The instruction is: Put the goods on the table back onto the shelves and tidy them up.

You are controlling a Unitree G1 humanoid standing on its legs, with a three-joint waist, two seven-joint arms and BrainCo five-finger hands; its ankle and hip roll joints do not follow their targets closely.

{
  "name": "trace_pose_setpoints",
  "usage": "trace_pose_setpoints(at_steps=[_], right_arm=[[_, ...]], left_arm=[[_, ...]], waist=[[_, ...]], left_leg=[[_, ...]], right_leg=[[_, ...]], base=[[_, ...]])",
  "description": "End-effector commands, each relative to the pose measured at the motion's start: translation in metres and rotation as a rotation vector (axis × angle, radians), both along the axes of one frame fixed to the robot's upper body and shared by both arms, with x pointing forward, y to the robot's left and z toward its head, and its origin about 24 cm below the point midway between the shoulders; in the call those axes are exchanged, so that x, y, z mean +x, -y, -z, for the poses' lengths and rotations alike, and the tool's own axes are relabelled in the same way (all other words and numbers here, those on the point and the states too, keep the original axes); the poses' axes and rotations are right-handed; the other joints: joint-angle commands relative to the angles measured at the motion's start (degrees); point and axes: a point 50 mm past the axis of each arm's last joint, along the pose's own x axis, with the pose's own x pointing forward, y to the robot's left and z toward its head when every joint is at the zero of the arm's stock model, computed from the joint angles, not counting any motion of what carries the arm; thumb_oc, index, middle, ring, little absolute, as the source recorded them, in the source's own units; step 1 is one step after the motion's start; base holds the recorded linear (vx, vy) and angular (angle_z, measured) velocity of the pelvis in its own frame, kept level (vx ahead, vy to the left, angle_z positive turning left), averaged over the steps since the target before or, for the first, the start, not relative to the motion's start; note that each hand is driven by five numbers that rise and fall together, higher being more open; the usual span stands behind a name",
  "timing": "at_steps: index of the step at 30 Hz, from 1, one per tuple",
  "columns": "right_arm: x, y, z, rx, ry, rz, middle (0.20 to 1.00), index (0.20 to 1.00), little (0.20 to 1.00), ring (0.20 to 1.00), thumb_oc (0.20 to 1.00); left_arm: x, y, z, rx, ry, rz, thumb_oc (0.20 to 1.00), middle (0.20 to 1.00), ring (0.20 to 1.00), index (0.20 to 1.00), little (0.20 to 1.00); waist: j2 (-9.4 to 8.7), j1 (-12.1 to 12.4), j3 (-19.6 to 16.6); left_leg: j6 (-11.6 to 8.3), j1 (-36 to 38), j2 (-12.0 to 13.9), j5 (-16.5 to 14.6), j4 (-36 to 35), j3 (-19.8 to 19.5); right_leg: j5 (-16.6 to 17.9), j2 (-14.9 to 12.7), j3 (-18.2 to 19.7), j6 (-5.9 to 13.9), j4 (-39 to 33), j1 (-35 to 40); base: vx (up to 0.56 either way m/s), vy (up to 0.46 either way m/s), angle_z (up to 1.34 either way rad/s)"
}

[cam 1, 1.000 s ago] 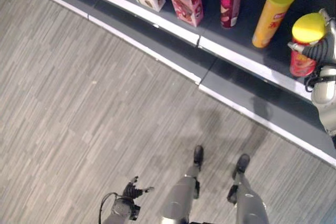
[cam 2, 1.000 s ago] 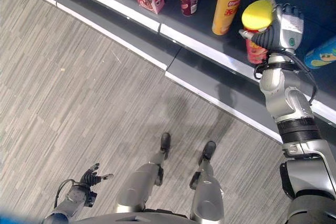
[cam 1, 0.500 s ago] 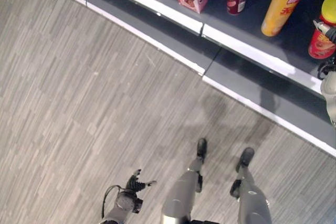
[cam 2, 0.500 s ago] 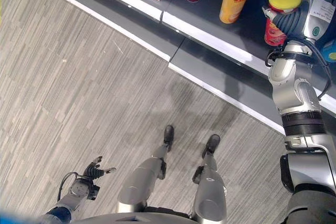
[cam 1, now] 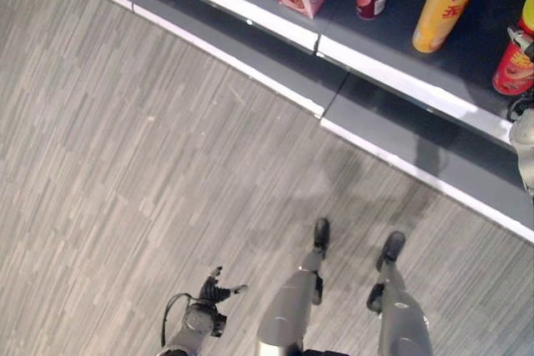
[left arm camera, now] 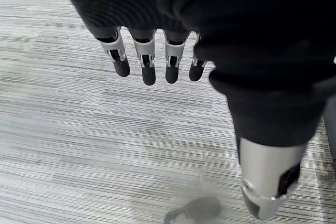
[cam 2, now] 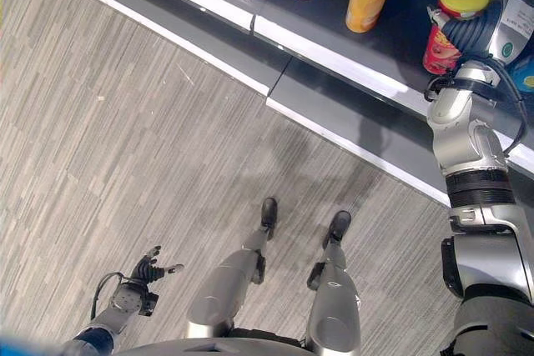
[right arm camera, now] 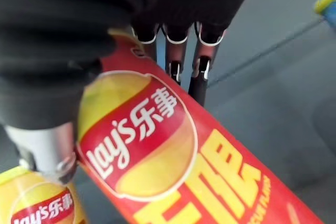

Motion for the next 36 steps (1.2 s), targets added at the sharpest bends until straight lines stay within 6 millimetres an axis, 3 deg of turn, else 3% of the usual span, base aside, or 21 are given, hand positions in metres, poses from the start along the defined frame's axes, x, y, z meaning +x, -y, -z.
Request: trace_pose_setpoints(at_steps=[1, 7, 23, 36], right_arm=[[-0.003, -0.016, -0.033, -0.023, 0.155, -0.071, 0.200, 0.200, 0.200, 0.200, 0.200], [0.003, -0.021, -0.028, 0.015, 0.145, -0.094, 0.200, 0.200, 0.200, 0.200, 0.200], [0.007, -0.012, -0.047, 0.012, 0.159, -0.048, 0.200, 0.200, 0.200, 0.200, 0.200], [0.016, -0.011, -0.048, 0.019, 0.097, -0.039, 0.200, 0.200, 0.200, 0.200, 0.200]], left_arm=[[-0.004, -0.016, -0.001, 0.044, -0.020, -0.035, 1.000, 1.000, 1.000, 1.000, 1.000], [-0.005, -0.017, 0.000, 0.042, -0.023, -0.045, 1.000, 1.000, 1.000, 1.000, 1.000], [-0.006, -0.018, 0.000, 0.056, -0.031, -0.041, 1.000, 1.000, 1.000, 1.000, 1.000], [-0.006, -0.018, 0.001, 0.056, -0.034, -0.037, 1.000, 1.000, 1.000, 1.000, 1.000]], waist=[[-2.21, 0.79, -3.32], [-2.23, 0.98, -3.51], [-1.09, 1.95, -3.87], [-0.71, 2.74, -4.18]], left_leg=[[-1.14, -0.02, -0.70, -4.78, 0.26, -3.13], [-0.80, -0.19, -0.93, -4.86, 0.26, -3.35], [-0.59, -1.26, -1.66, -4.39, 0.26, -4.52], [-0.60, -1.59, -1.81, -4.20, 0.26, -5.22]], right_leg=[[-9.33, -2.46, 7.18, 1.96, 4.61, -0.90], [-9.24, -2.44, 7.77, 2.01, 4.68, -1.32], [-9.18, -2.67, 8.19, 2.03, 4.74, -2.00], [-9.60, -2.41, 8.43, 1.86, 5.04, -2.09]], base=[[0.01, 0.007, -0.13], [0.01, 0.005, -0.04], [0.00, 0.000, 0.00], [0.01, -0.006, -0.04]])
